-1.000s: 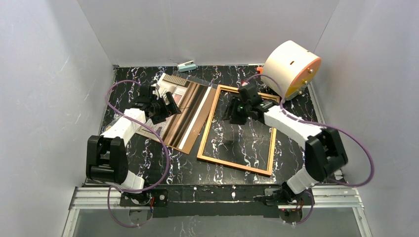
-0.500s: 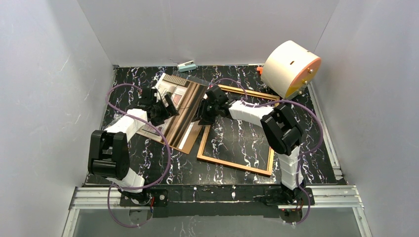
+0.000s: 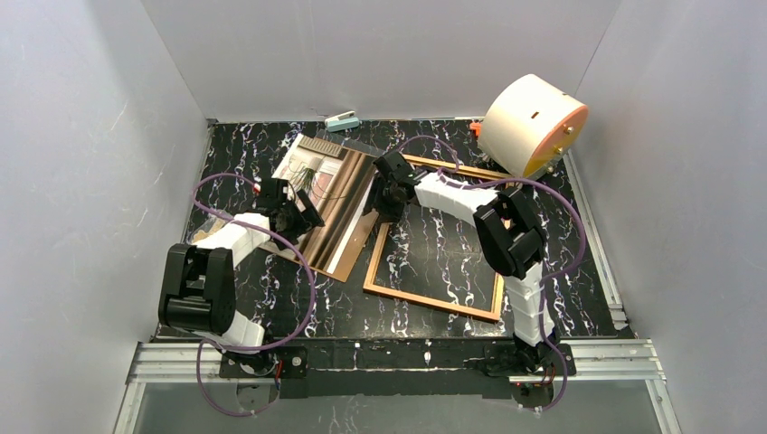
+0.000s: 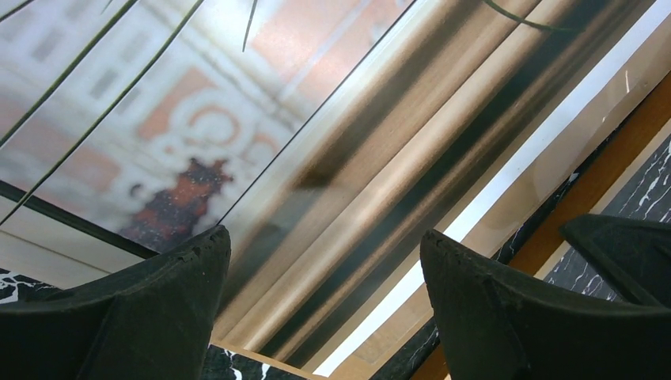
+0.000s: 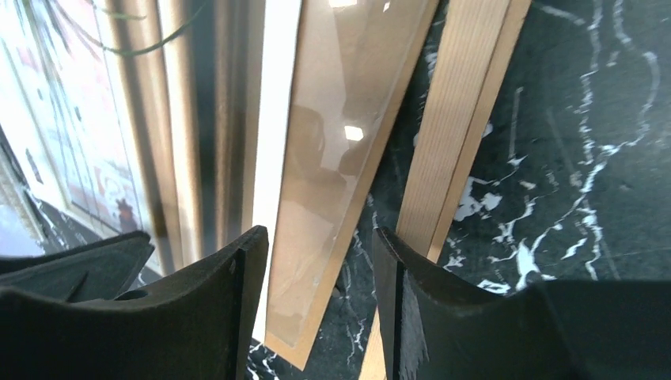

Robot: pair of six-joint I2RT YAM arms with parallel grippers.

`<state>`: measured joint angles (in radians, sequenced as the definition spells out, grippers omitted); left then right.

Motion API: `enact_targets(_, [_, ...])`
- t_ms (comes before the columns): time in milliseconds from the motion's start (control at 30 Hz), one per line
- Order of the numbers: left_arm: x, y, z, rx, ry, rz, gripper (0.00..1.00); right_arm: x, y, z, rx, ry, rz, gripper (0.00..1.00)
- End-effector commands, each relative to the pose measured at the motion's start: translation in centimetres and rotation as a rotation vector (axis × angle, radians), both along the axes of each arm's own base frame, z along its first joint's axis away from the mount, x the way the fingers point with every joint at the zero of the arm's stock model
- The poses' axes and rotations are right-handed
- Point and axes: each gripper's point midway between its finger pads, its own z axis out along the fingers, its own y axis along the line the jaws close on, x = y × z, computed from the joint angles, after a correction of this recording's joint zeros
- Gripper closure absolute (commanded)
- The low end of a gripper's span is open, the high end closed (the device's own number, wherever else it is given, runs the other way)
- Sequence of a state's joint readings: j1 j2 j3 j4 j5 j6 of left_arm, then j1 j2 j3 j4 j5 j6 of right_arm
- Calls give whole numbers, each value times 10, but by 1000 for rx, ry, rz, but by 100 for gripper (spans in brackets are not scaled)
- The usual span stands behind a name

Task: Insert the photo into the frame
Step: Adjust the photo frame at the center of the board, then pick up the photo frame item at the center of the board.

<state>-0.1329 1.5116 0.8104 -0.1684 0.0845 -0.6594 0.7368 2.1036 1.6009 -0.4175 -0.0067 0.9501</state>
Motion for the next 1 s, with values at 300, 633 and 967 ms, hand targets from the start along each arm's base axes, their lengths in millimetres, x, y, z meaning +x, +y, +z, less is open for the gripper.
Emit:
enact_targets(300, [-13,17,-1,56,35,59,12,25,-42,-20,-97,27,-101,40])
enact_targets(633, [18,11,32,49,-59,1,11,97,-38,13,15,-123,-157,38])
enact_targets(967, [59,-4,54,3,-137,-50,11,170,-41,6,48,-260,-128,38])
